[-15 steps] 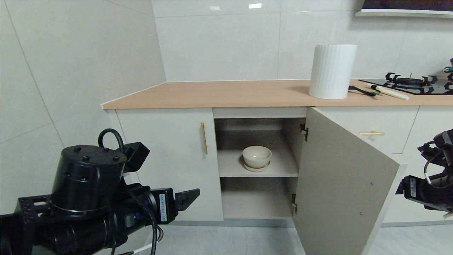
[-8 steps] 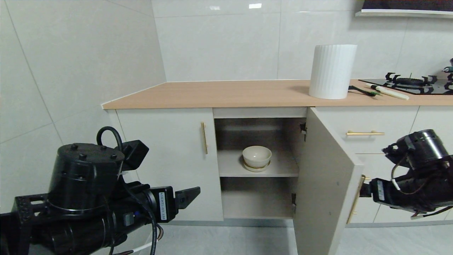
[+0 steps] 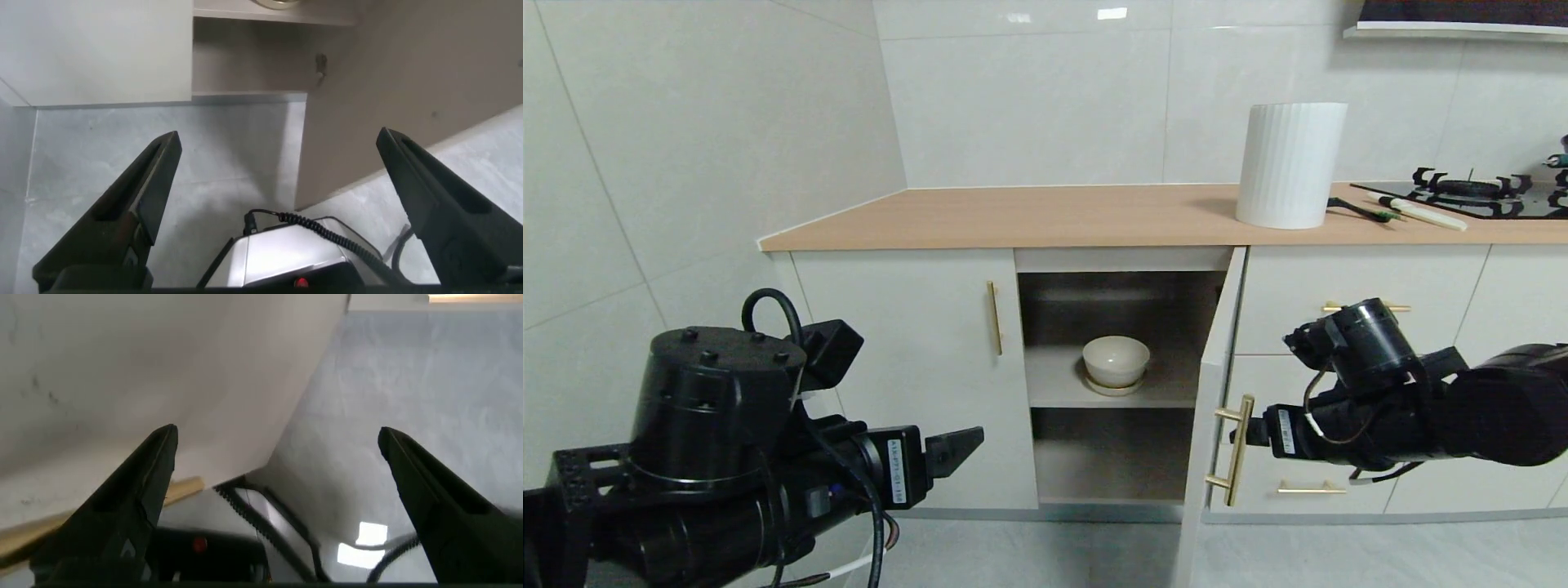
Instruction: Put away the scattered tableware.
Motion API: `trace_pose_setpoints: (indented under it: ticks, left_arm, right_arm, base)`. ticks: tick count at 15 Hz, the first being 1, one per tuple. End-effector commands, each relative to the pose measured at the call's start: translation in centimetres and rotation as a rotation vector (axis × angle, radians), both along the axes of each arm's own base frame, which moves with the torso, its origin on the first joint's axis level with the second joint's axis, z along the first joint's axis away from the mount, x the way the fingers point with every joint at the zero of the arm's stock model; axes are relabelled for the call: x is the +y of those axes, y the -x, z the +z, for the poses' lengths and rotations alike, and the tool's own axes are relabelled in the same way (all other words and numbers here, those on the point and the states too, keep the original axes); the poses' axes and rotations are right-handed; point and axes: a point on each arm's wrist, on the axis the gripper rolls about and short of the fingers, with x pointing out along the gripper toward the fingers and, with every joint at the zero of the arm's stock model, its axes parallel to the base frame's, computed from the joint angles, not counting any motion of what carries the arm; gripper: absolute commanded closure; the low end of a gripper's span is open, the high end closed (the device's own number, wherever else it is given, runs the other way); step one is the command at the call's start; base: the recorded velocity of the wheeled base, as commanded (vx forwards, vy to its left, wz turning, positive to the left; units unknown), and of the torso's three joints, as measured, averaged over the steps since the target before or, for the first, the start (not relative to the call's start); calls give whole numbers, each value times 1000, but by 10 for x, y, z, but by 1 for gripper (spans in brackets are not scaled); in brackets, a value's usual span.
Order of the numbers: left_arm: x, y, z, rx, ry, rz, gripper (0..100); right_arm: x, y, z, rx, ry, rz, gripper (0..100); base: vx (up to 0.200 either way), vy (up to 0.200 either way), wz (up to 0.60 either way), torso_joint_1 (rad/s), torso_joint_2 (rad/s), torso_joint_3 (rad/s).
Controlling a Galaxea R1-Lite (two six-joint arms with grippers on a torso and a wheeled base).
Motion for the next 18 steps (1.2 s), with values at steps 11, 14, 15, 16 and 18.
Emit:
trace_pose_setpoints:
  ticks: [11, 14, 15, 16, 18]
  left_arm:
    - [0, 0, 1, -5, 0, 1, 0]
    - [-1, -1, -1, 0, -3, 1, 0]
    - [-1, -1, -1, 2, -4, 1, 0]
    - [-1, -1, -1, 3, -5, 1, 0]
    - [-1, -1, -1, 2, -4, 1, 0]
  right_arm:
    - [52, -77, -21, -56, -20, 34, 0]
    - [58, -88, -32, -41, -40, 10, 0]
    - [60, -92, -33, -42, -52, -2, 0]
    - [61, -94, -35, -42, -60, -10, 0]
    - [64, -99, -36, -56, -85, -28, 0]
  base:
    - [0, 0, 0, 0, 0, 0]
    - [0, 0, 0, 0, 0, 0]
    - [0, 0, 0, 0, 0, 0]
    - [0, 0, 0, 0, 0, 0]
    - [0, 0, 0, 0, 0, 0]
